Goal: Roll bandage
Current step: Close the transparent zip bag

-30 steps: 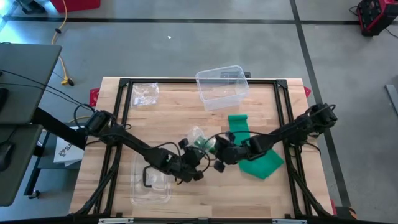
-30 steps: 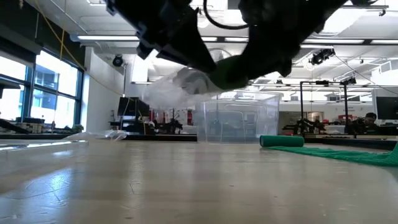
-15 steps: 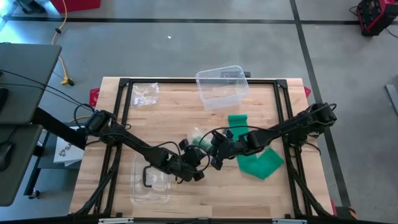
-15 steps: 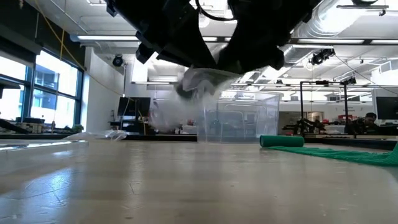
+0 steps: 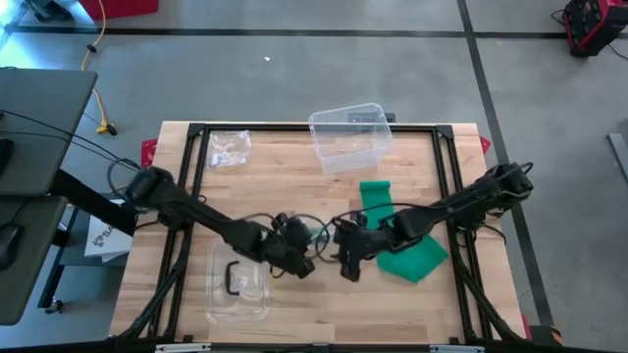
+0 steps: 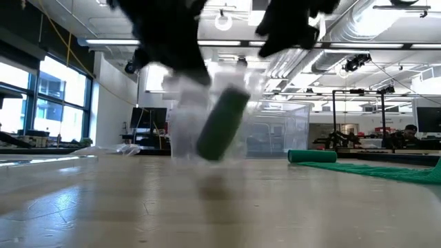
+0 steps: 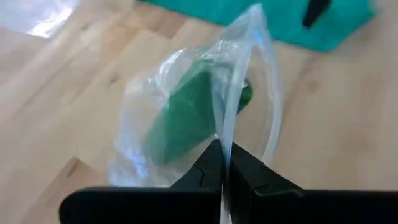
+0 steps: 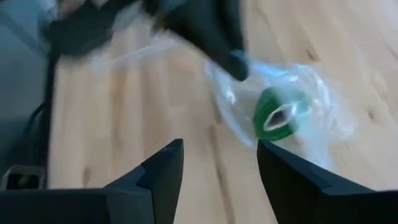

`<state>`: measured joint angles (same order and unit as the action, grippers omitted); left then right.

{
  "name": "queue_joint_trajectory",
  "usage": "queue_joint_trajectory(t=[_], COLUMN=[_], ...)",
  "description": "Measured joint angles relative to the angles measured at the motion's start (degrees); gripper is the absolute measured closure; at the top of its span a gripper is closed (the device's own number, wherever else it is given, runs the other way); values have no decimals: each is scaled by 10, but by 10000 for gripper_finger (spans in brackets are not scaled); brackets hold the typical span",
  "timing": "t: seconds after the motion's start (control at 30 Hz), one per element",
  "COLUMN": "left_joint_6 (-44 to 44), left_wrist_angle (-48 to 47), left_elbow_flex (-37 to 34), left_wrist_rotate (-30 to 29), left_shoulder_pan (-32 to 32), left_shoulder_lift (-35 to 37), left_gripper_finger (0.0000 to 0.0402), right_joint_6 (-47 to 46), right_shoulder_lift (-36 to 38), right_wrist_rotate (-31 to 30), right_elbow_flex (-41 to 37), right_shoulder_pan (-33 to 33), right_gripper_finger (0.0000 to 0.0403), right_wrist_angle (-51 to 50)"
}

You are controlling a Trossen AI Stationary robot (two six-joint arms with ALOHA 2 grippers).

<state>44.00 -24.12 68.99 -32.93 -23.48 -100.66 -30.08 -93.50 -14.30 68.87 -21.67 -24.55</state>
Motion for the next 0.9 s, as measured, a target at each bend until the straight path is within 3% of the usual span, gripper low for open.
queue_joint_trajectory(t=[0.1, 0.27, 0.47, 0.6, 0.77, 0.9], left_joint_6=[-24, -74, -76, -76, -76, -74], left_wrist_angle=[-6, -33, -21, -5, 16, 15], left_elbow_flex=[15, 8, 4, 4, 4, 4], left_wrist_rotate=[30, -10, 47, 69, 80, 85], left_shoulder_pan=[0, 18, 30, 26, 23, 25], left_shoulder_lift=[49, 95, 76, 56, 46, 42], left_gripper_finger=[401, 401, 401, 401, 401, 401], right_joint_6=[56, 150, 212, 285, 362, 335], right_shoulder_lift=[1, 2, -5, -25, -76, -113], right_wrist_rotate=[-2, -39, -129, -129, -81, -130], right_elbow_flex=[46, 75, 75, 75, 75, 74], right_shoulder_pan=[-30, -75, -83, -66, -46, -40], right_gripper_finger=[208, 208, 208, 208, 211, 234], right_wrist_angle=[-32, -6, -21, -14, -4, -6])
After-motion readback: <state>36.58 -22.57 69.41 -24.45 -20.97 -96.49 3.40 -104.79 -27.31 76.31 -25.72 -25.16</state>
